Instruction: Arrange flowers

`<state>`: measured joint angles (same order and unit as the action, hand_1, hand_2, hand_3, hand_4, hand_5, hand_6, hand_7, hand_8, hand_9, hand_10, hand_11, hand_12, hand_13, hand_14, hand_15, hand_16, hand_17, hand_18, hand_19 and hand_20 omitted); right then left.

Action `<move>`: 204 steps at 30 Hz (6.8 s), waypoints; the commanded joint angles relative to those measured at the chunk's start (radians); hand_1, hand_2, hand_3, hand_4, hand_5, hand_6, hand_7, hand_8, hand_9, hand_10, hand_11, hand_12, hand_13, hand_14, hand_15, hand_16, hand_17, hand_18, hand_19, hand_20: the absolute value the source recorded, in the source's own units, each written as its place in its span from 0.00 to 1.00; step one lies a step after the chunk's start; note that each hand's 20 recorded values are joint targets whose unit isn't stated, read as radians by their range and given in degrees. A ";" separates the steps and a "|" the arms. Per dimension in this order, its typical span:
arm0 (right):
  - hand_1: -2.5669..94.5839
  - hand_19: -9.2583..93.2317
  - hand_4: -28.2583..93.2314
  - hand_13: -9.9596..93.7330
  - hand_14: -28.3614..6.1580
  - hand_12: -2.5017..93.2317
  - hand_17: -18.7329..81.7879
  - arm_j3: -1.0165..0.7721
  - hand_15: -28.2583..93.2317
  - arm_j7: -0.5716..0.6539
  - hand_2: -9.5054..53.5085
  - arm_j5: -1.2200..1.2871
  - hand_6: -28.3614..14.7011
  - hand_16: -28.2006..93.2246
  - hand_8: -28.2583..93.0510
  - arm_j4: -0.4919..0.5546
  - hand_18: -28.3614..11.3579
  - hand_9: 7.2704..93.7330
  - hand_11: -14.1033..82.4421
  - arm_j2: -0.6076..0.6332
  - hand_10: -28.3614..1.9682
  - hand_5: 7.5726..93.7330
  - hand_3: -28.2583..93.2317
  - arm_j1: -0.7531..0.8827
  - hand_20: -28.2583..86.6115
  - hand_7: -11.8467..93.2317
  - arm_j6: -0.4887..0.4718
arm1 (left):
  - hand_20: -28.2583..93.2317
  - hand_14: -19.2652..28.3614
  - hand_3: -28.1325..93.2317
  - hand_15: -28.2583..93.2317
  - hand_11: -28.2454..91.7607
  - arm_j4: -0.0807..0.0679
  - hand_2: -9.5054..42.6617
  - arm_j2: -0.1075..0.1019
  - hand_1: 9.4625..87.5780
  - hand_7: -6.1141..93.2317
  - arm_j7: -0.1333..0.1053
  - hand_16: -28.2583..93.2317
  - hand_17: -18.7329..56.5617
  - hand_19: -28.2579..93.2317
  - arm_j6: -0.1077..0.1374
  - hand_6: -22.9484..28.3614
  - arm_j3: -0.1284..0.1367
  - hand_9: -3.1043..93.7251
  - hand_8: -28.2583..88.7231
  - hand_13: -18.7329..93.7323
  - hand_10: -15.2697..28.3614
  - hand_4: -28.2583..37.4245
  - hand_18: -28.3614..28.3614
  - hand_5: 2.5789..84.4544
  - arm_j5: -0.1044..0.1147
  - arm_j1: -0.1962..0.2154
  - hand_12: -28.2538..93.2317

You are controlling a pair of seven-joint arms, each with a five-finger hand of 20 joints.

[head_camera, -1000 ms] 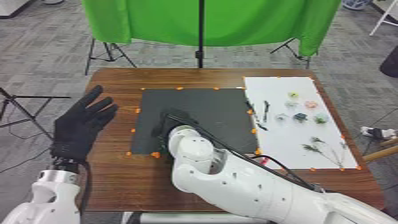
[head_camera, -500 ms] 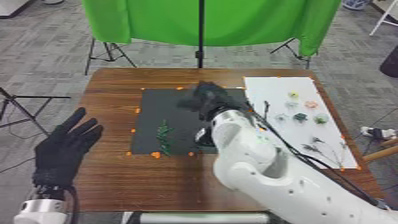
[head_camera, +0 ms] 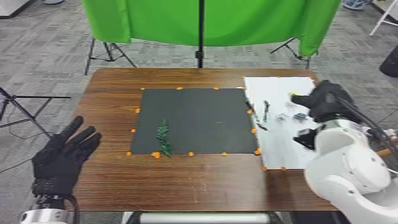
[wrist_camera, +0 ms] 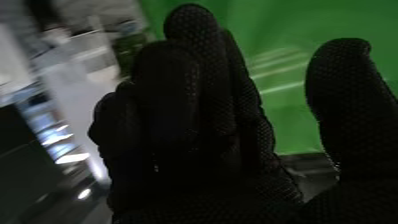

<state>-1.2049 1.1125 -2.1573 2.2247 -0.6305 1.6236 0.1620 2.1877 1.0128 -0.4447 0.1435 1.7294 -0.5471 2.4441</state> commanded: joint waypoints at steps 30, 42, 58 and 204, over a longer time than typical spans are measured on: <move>0.46 1.00 0.03 0.79 0.43 0.20 0.62 0.008 0.80 0.106 0.00 -0.022 0.58 0.35 0.15 -0.212 0.14 0.80 0.49 0.081 0.41 0.74 0.83 0.167 0.48 0.25 -0.253 | 0.28 0.97 0.90 0.58 0.40 0.003 0.29 -0.013 0.11 0.17 -0.013 0.17 0.11 0.66 0.020 0.58 -0.024 0.40 0.16 0.38 0.79 0.00 0.96 0.44 0.016 0.006 0.31; 0.60 1.00 0.00 0.88 0.57 0.24 0.69 -0.010 0.78 0.081 0.00 -0.107 0.62 0.38 0.27 -0.140 0.21 0.96 0.52 0.081 0.57 0.93 0.80 0.165 0.58 0.27 -0.147 | 0.28 0.97 0.90 0.58 0.40 0.000 0.29 -0.046 0.12 0.17 -0.050 0.17 0.10 0.66 0.034 0.58 -0.034 0.40 0.16 0.38 0.79 0.00 0.96 0.44 0.039 0.008 0.31; 0.59 1.00 0.00 0.91 0.57 0.24 0.72 0.575 0.79 -0.089 0.00 -0.036 0.62 0.39 0.29 -0.122 0.18 0.99 0.54 -0.250 0.56 0.96 0.80 -0.483 0.63 0.26 -0.199 | 0.28 0.97 0.90 0.58 0.40 0.012 0.29 -0.053 0.12 0.17 -0.055 0.17 0.11 0.66 0.032 0.58 -0.012 0.40 0.16 0.38 0.79 0.00 0.96 0.44 0.027 0.029 0.31; 0.62 1.00 0.00 0.91 0.56 0.26 0.72 0.677 0.83 0.035 0.00 -0.059 0.58 0.40 0.31 -0.305 0.17 1.00 0.57 -0.366 0.55 0.99 0.82 -0.497 0.69 0.29 -0.250 | 0.28 0.97 0.91 0.58 0.40 0.016 0.27 -0.095 0.16 0.17 -0.019 0.16 0.10 0.66 0.050 0.59 -0.022 0.40 0.16 0.38 0.80 0.04 0.95 0.43 0.043 0.016 0.31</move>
<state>-0.5612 1.1618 -2.2081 1.9132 -0.8876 1.1003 -0.0262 2.1983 0.8828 -0.4847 0.2001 1.6994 -0.4812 2.4502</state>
